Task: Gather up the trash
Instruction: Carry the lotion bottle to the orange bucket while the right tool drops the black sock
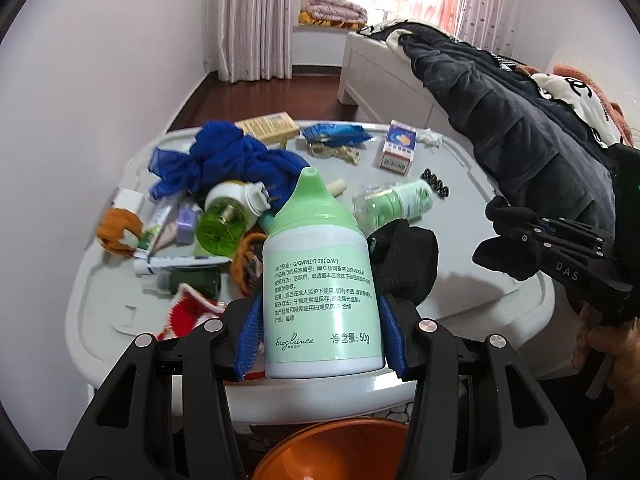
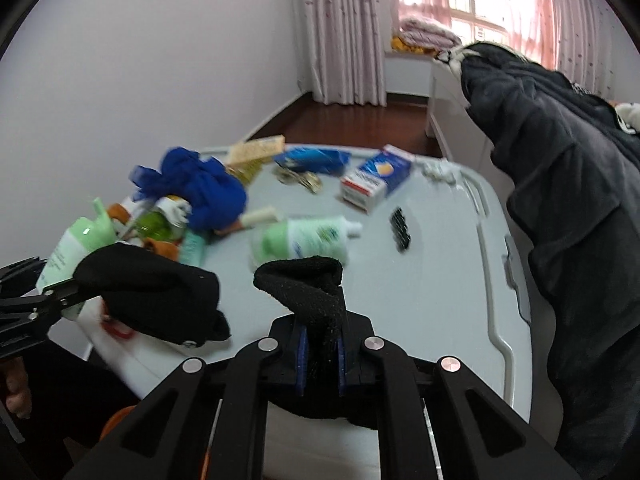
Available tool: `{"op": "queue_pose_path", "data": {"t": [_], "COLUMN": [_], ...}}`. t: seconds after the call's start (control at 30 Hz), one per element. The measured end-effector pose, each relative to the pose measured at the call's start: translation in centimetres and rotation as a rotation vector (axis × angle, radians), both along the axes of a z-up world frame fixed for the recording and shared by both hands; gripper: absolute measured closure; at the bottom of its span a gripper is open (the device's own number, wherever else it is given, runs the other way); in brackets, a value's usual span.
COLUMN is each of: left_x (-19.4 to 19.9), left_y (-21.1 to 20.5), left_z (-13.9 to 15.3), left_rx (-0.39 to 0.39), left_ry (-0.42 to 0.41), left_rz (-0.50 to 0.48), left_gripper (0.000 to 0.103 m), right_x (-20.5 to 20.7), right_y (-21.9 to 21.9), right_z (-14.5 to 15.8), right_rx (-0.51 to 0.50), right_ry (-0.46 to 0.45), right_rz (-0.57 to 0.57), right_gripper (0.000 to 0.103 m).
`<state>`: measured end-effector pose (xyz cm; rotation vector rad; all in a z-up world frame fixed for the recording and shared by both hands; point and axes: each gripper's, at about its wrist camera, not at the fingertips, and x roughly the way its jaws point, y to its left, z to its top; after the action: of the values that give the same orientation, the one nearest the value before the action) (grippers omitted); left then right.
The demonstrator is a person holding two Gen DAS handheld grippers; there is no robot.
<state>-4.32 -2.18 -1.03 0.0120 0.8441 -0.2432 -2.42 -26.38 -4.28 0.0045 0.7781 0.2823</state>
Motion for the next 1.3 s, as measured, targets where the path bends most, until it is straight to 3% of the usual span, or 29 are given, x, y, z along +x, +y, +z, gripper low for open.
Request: {"op": "queue_pose_path", "data": {"t": [0.27, 0.43, 0.57, 0.73, 0.9, 1.0, 1.13, 1.17, 1.3], "left_x": [-3.1, -7.1, -10.0, -12.8, -13.3, -13.4, -13.5, -13.7, -14.0], "left_y": [0.6, 1.6, 2.3, 2.9, 3.4, 3.2, 3.0, 3.0, 2.7], "left_z": [2.8, 2.9, 0.9, -2.7, -6.3, -7.7, -7.9, -7.7, -7.0], "left_rx": [0.02, 0.065, 0.1, 0.163, 0.142, 0.114, 0.137, 0.14, 0.158], "left_ry": [0.006, 0.087, 0.204, 0.321, 0.448, 0.51, 0.505, 0.494, 0.456], "left_rz": [-0.028, -0.083, -0.124, -0.139, -0.135, -0.15, -0.147, -0.148, -0.163], "left_gripper": [0.054, 0.055, 0.054, 0.054, 0.054, 0.054, 0.037, 0.03, 0.025], "right_x": [-3.2, -8.4, -12.4, -15.8, -16.7, -17.0, -16.9, -16.9, -16.6], "right_y": [1.7, 4.6, 6.5, 7.9, 9.4, 10.1, 10.2, 9.9, 9.4], "right_z": [2.4, 2.5, -0.1, -4.2, -6.9, -7.4, -7.3, -7.2, -6.9], "right_rx": [0.054, 0.1, 0.156, 0.183, 0.17, 0.152, 0.145, 0.151, 0.16], "right_ry": [-0.013, 0.047, 0.164, 0.31, 0.399, 0.418, 0.388, 0.381, 0.36], "right_rz": [0.089, 0.215, 0.284, 0.293, 0.314, 0.336, 0.314, 0.31, 0.281], "right_gripper": [0.093, 0.093, 0.093, 0.092, 0.092, 0.083, 0.033, 0.031, 0.029]}}
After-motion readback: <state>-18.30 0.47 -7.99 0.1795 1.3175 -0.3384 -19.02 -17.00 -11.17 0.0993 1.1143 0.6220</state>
